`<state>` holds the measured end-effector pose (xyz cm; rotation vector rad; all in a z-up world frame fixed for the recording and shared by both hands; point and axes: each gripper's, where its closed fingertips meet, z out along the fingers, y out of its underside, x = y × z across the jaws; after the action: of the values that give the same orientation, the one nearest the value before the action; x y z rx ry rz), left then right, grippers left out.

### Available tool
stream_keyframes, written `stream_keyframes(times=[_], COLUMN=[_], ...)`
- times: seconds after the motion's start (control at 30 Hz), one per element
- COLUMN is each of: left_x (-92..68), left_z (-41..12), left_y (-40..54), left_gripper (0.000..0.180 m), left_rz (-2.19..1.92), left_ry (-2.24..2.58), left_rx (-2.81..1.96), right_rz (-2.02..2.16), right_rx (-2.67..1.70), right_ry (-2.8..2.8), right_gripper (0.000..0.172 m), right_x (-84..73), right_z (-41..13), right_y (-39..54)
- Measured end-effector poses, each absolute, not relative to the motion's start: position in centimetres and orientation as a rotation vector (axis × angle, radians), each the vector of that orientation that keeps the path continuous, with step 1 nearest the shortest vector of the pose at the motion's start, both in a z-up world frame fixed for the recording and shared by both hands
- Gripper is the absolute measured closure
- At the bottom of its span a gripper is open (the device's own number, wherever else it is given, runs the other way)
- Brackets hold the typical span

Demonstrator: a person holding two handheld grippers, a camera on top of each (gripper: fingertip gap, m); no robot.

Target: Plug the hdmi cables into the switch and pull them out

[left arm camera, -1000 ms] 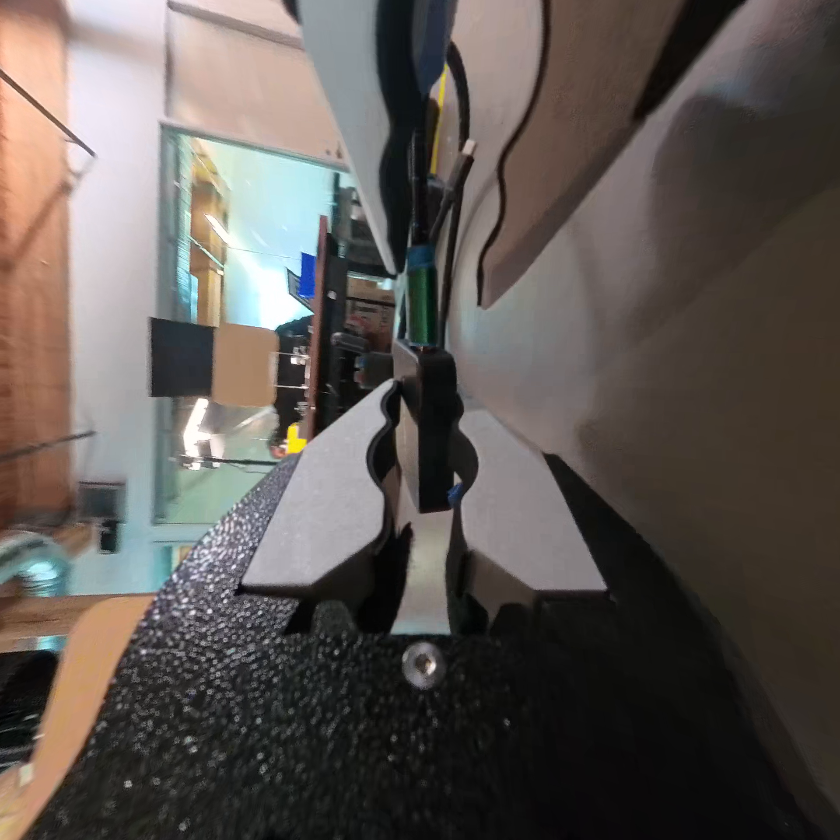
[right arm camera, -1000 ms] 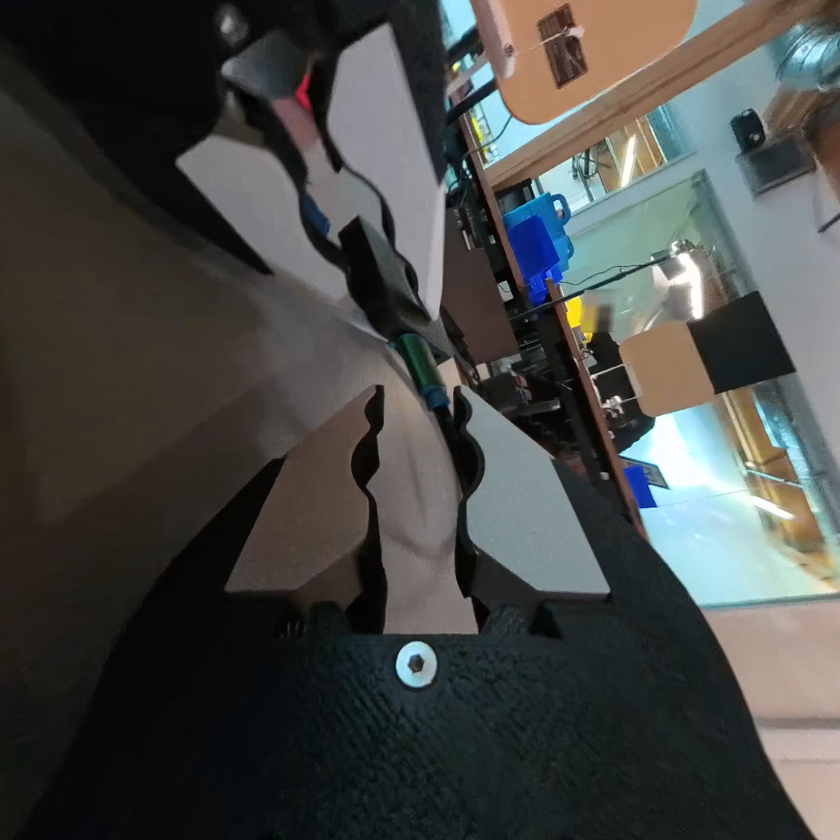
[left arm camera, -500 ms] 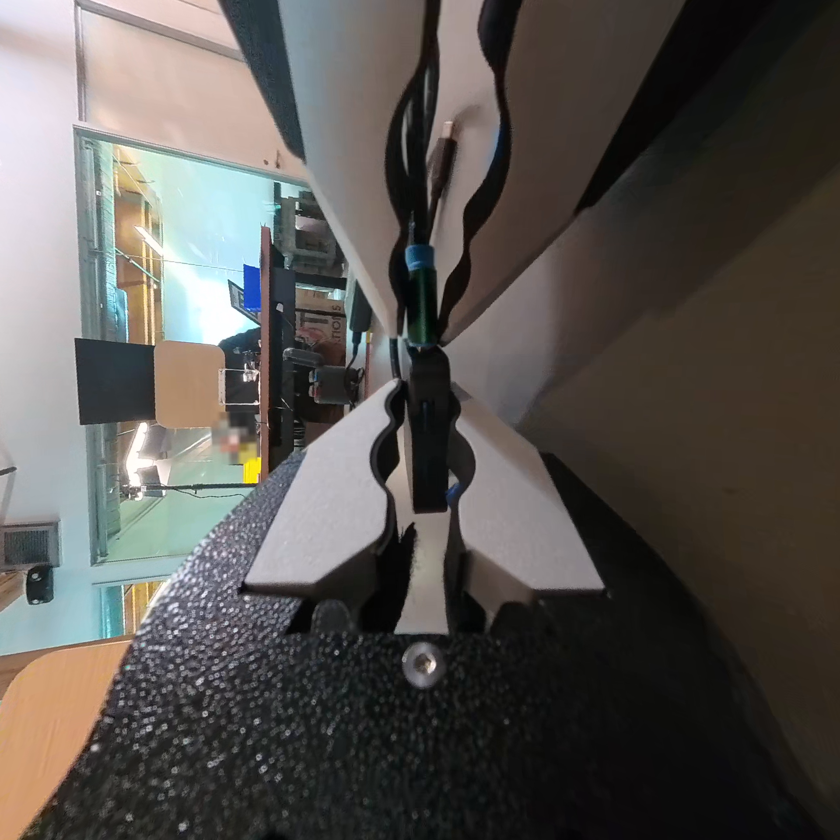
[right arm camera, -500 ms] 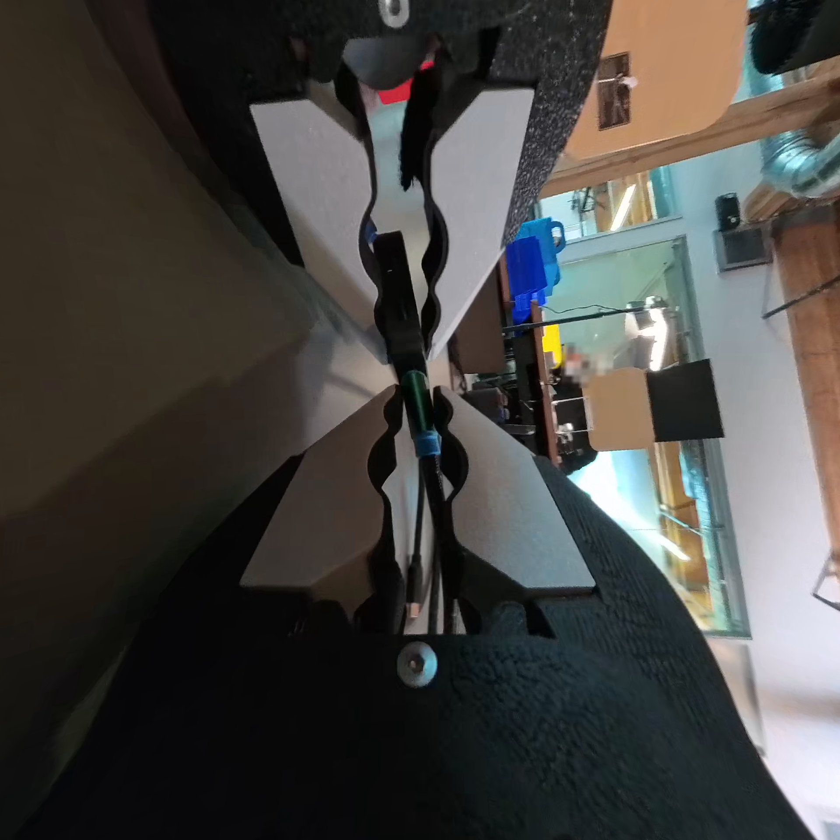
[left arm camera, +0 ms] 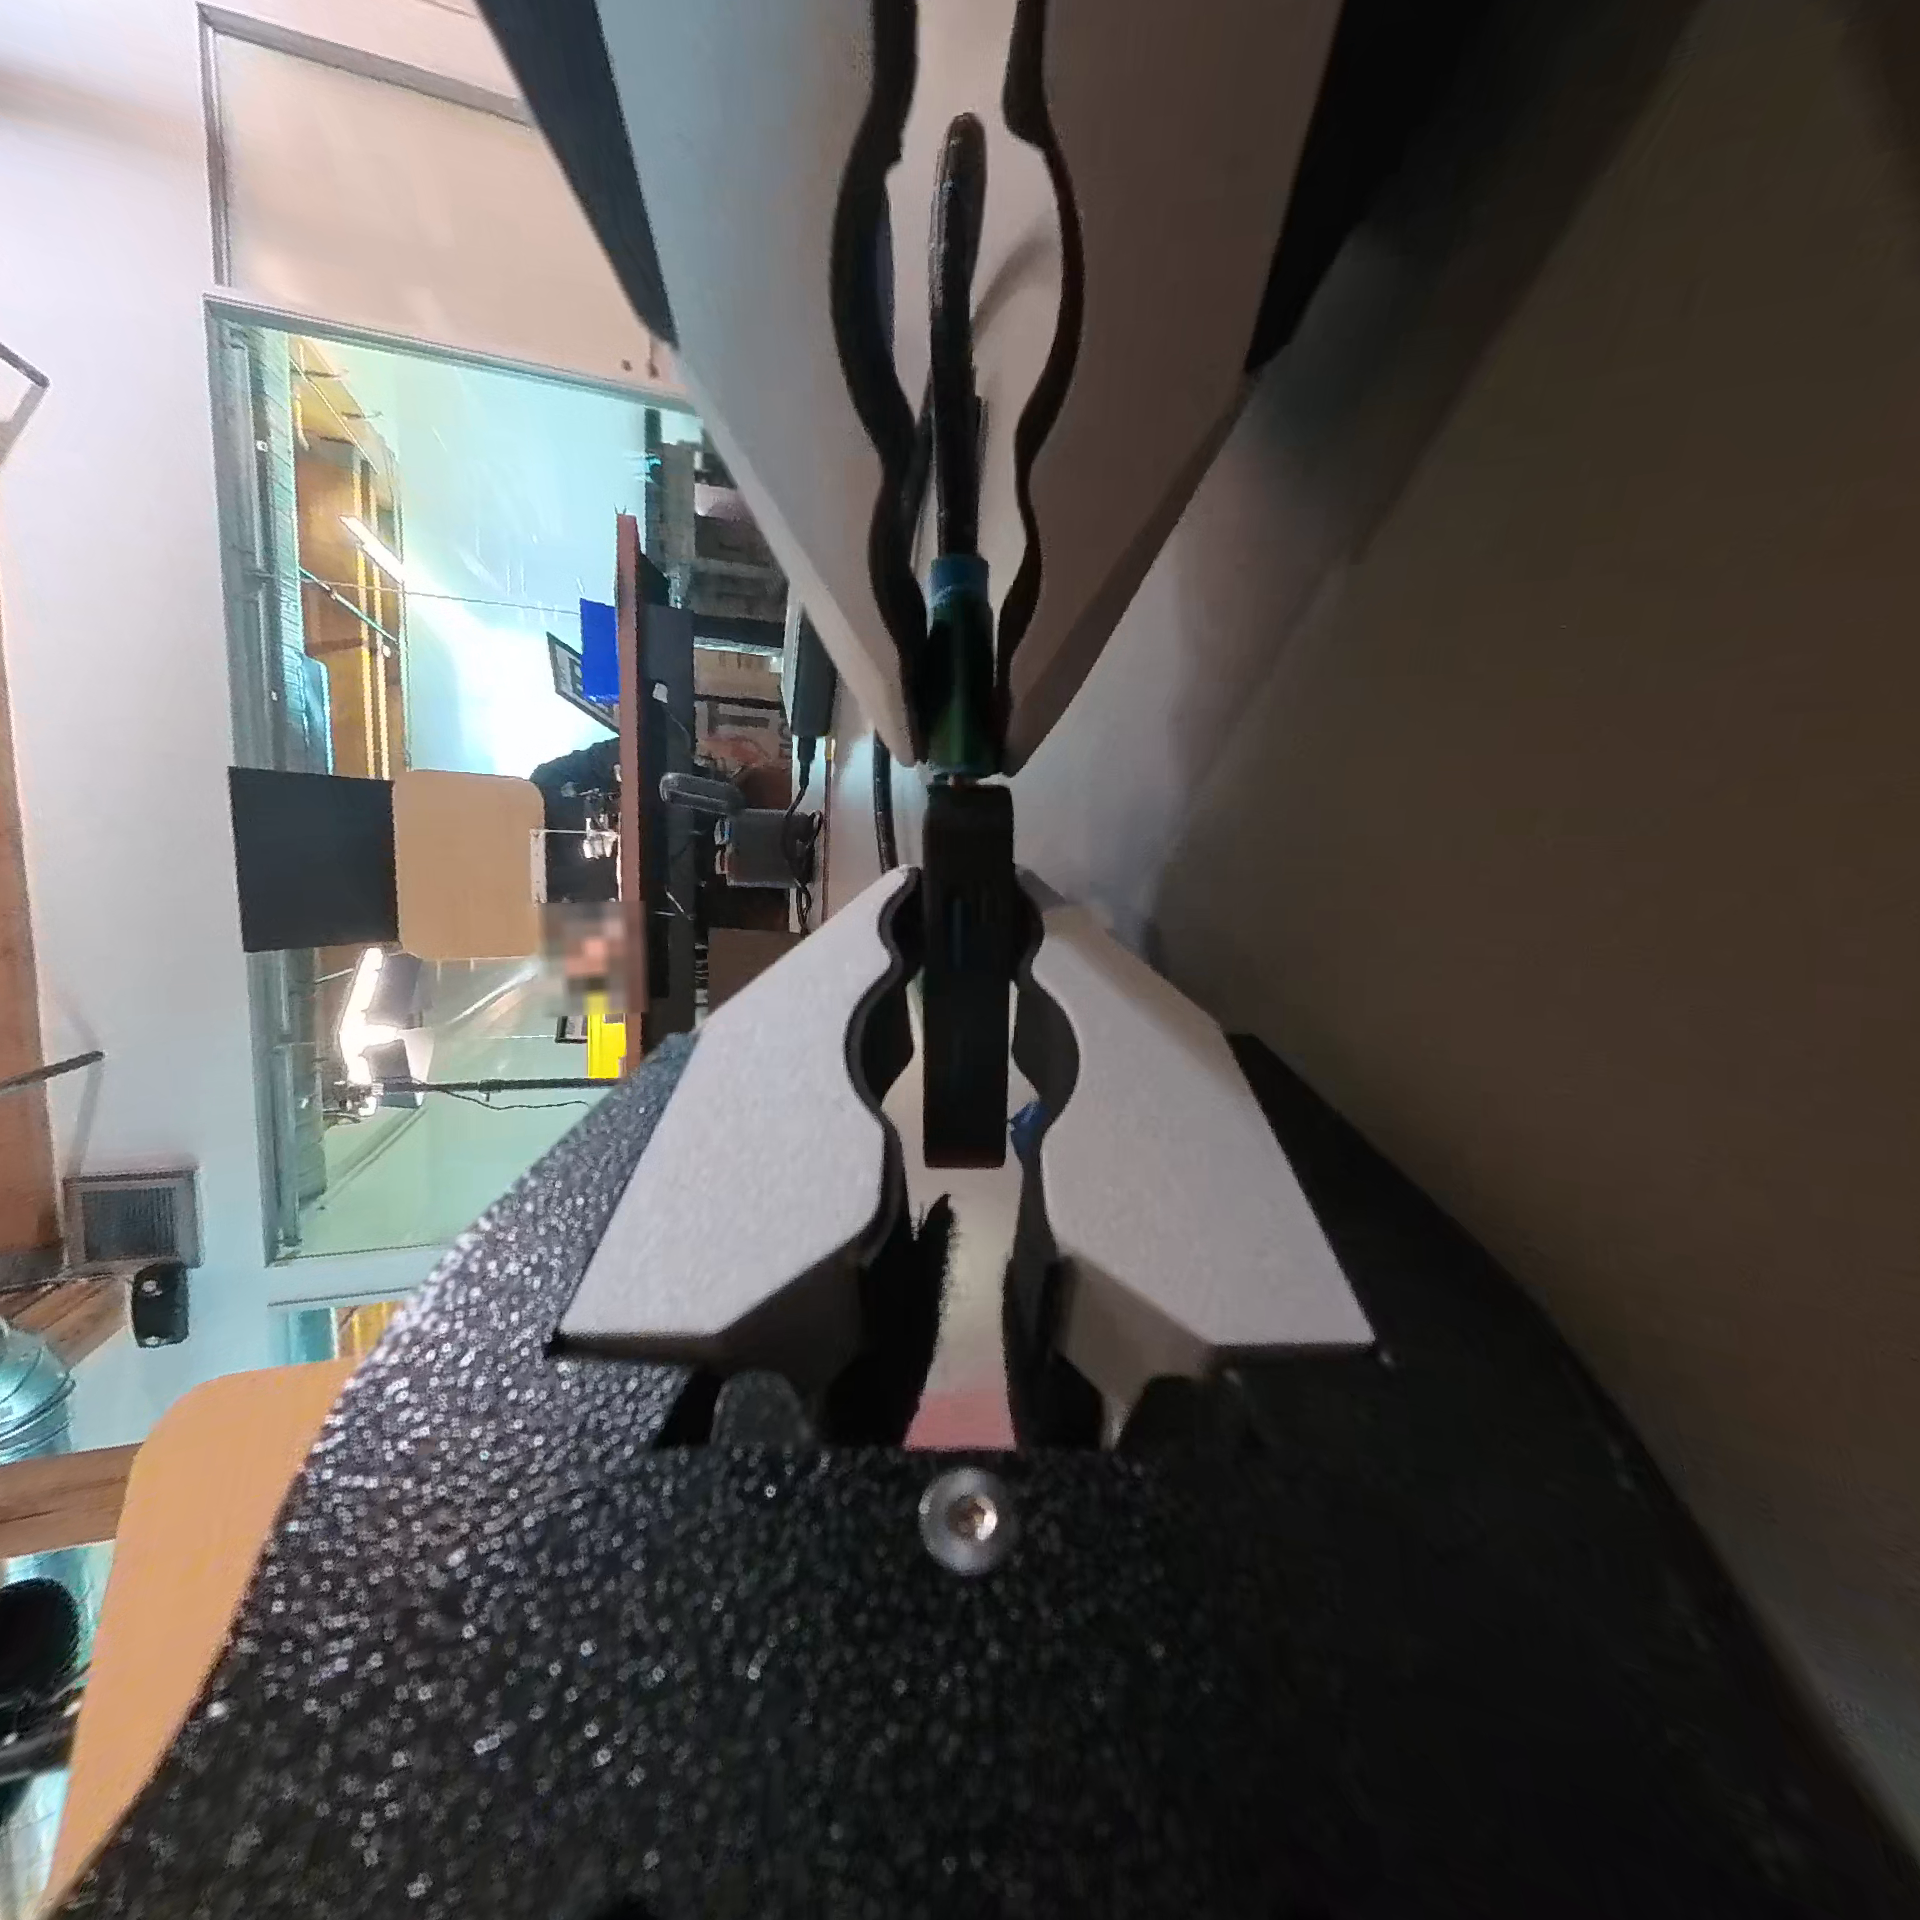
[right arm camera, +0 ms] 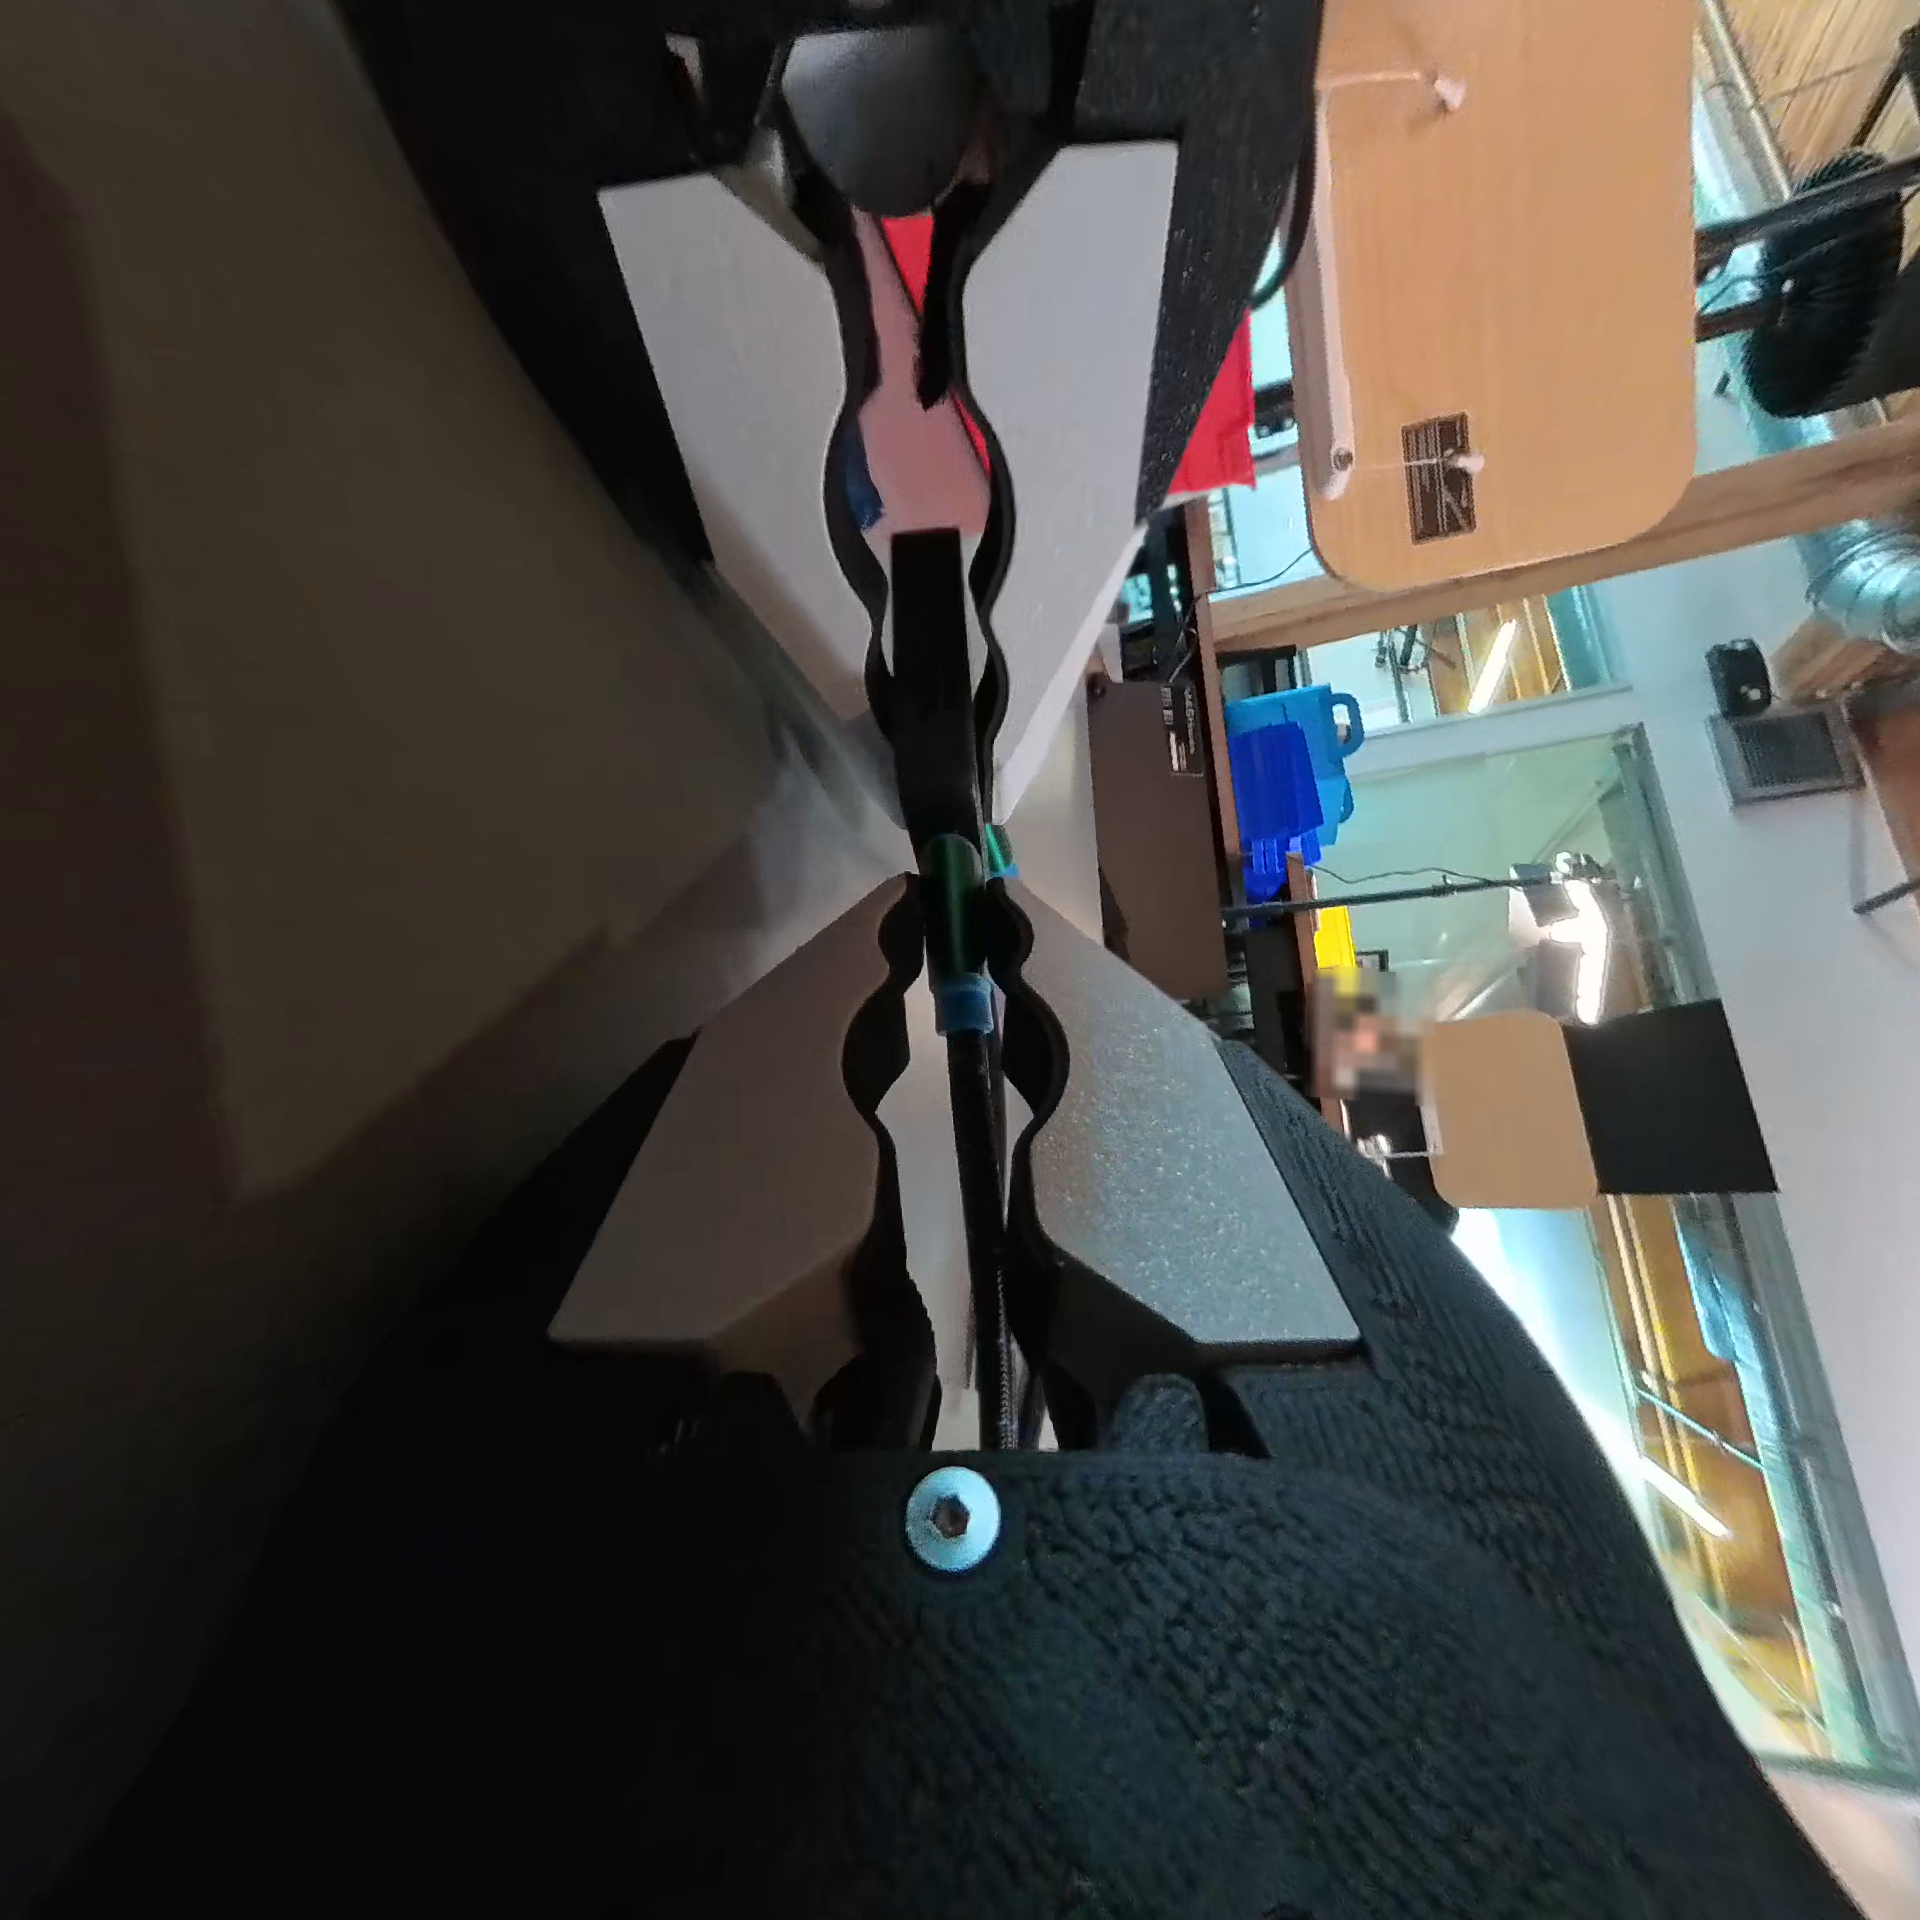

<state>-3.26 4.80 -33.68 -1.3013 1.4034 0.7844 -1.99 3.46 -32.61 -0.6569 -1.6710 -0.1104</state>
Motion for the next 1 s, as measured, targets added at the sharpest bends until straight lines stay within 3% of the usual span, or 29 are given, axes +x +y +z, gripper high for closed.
stream_keyframes(times=[1.0], left_x=[0.4], left_z=[-33.0], left_y=[-1.0], left_gripper=[0.169], left_rz=[0.547], left_ry=[1.472], left_rx=[-1.136], right_rz=[0.087], right_rx=[-0.722], right_ry=[-1.652], right_gripper=[0.161], right_x=[1.4], right_z=[-32.4], right_y=[-2.1])
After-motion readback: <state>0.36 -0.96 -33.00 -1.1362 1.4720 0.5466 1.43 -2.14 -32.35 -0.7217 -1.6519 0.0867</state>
